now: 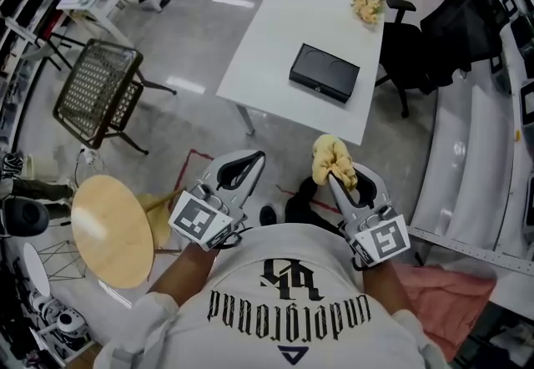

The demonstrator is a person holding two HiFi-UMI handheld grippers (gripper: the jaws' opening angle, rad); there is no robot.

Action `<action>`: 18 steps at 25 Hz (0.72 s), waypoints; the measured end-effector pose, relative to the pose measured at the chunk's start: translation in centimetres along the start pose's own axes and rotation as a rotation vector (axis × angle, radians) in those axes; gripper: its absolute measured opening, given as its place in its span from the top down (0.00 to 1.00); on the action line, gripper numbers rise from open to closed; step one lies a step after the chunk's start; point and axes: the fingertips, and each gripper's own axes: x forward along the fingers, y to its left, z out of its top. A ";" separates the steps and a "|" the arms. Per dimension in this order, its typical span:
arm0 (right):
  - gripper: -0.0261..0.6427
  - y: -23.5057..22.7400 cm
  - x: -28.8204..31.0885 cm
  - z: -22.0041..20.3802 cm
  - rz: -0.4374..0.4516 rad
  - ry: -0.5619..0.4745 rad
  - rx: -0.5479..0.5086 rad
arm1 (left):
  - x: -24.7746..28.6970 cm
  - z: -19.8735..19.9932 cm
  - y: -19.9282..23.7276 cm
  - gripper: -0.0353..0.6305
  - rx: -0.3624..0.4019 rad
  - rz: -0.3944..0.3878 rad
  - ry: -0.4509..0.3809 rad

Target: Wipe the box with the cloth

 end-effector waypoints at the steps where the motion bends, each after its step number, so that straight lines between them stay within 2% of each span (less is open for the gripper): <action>1: 0.78 -0.8 0.4 -0.1 0.004 0.000 0.001 | 0.7 -0.1 0.4 0.94 -0.001 0.005 0.005; 7: 0.78 -7.0 1.9 -0.7 0.006 0.006 0.010 | 6.5 -0.7 2.1 0.94 -0.020 0.010 0.030; 18: 0.78 -18.8 1.4 -0.8 -0.034 -0.005 0.014 | 17.4 0.2 3.0 0.94 -0.004 0.002 0.050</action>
